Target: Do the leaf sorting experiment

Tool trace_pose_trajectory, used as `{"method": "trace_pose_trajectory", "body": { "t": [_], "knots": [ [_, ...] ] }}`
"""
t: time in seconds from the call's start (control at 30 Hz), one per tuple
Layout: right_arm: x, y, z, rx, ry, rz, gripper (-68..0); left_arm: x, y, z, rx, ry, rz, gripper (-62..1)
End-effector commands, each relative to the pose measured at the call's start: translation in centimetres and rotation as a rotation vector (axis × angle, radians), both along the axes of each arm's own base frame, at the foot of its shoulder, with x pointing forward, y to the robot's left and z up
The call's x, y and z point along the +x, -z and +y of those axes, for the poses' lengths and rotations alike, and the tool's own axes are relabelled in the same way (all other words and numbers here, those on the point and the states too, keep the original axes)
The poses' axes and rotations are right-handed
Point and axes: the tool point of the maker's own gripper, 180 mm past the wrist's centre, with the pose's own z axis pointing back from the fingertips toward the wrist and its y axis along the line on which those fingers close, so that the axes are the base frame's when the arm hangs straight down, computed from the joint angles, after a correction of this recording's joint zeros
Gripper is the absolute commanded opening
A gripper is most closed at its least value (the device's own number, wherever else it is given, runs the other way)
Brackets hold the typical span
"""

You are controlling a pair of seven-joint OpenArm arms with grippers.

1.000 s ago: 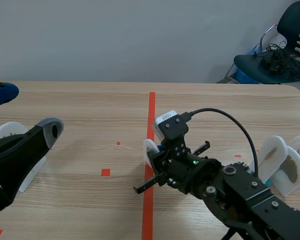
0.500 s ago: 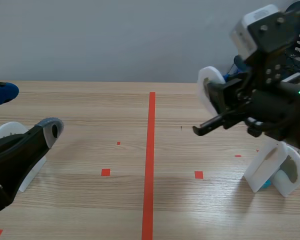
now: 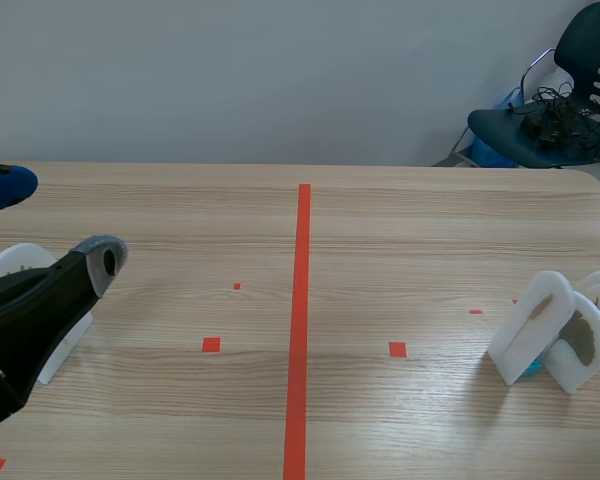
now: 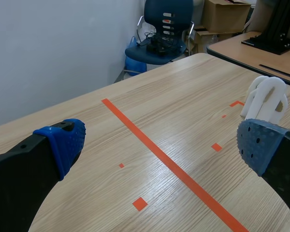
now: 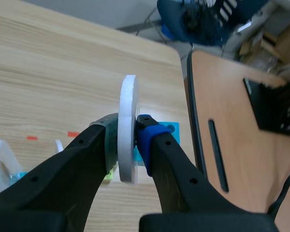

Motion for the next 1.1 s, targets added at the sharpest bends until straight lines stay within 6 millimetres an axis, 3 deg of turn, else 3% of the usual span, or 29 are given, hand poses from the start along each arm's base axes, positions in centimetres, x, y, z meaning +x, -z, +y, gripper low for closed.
{"method": "trace_pose_trajectory", "body": {
  "t": [0.0, 0.13, 0.27, 0.53, 0.7, 1.07],
  "knots": [
    [-0.3, 2.1, -0.9, 0.035, 0.027, 0.039, -60.9, 0.1, -0.7, -0.2, -0.023, 0.006, -0.021, 1.4],
    [-2.1, 6.1, -3.9, 0.073, 0.108, 0.108, -60.9, 0.1, -0.6, -0.2, -0.023, 0.006, -0.021, 1.4],
    [-3.3, 8.3, -5.8, 0.088, 0.145, 0.109, -61.0, 0.1, -0.6, -0.2, -0.023, 0.006, -0.021, 1.4],
    [-4.0, 11.5, -6.0, 0.193, 0.076, 0.086, -60.9, 0.1, -0.7, -0.2, -0.023, 0.006, -0.021, 1.4],
    [-3.8, 12.4, -5.2, 0.285, 0.013, 0.042, -60.9, 0.1, -0.7, -0.2, -0.023, 0.006, -0.021, 1.4],
    [-3.3, 15.0, -0.2, 0.370, -0.110, 0.087, -60.9, 0.1, -0.7, -0.2, -0.023, 0.006, -0.021, 1.4]
  ]
}}
